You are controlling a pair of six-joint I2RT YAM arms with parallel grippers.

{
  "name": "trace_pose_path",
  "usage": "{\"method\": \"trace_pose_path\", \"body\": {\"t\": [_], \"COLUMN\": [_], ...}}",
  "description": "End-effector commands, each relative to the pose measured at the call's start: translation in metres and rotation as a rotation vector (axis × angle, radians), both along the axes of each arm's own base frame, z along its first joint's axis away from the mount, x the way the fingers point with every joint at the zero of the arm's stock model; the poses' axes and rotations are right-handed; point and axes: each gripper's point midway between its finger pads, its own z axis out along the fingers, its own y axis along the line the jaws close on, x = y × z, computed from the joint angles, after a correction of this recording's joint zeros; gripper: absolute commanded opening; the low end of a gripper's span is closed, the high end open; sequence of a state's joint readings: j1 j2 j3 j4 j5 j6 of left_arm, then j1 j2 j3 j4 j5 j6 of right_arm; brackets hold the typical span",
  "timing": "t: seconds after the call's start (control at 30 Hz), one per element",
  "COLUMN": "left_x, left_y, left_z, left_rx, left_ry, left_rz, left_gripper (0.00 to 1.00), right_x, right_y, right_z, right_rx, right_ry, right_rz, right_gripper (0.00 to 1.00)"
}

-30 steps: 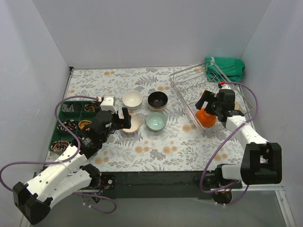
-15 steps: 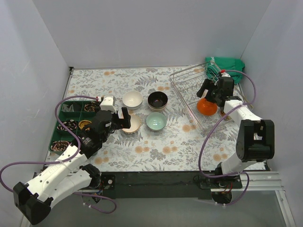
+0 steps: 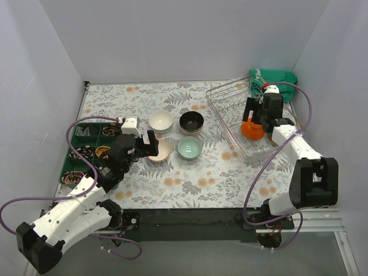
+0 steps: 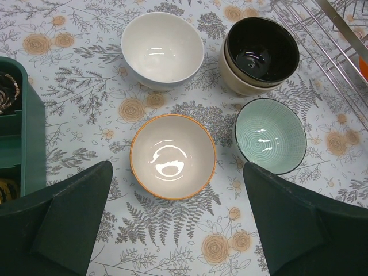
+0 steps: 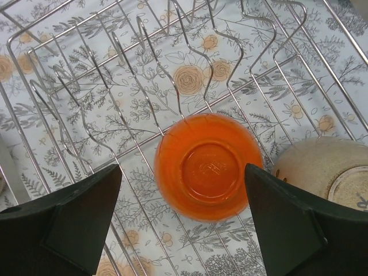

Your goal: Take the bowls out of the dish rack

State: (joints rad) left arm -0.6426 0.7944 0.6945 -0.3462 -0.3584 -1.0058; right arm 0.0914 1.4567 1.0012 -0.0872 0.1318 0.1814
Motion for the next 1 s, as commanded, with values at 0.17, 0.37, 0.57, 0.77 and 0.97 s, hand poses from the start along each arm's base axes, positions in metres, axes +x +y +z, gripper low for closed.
{"method": "trace_pose_path", "body": {"t": [0.17,0.37,0.57,0.77,0.97], "left_x": [-0.004,-0.005,-0.006,-0.005,-0.005], "left_y": [0.006,0.007,0.007,0.006,0.005], "left_z": [-0.002,0.000,0.001,-0.001,-0.005], "left_rx": [0.008,0.004,0.000,0.002,0.010], "left_ry": [-0.004,-0.010,-0.012,-0.007,0.004], "left_rz": [0.003,-0.001,-0.002,-0.003,-0.006], "left_gripper": [0.98,0.98,0.98,0.98,0.98], "right_x": [-0.005,-0.008,-0.009,-0.016,-0.020], "right_y": [0.008,0.008,0.006,-0.006,-0.019], "right_z": [-0.017,-0.040,-0.072,-0.099,-0.110], "right_rx": [-0.331,-0.443,-0.488,-0.557,-0.614], "right_ry": [0.043,0.109,0.194,0.289,0.339], "right_rz": [0.074,0.099,0.126,0.101,0.058], "right_gripper": [0.93,0.92,0.92,0.96,0.99]}}
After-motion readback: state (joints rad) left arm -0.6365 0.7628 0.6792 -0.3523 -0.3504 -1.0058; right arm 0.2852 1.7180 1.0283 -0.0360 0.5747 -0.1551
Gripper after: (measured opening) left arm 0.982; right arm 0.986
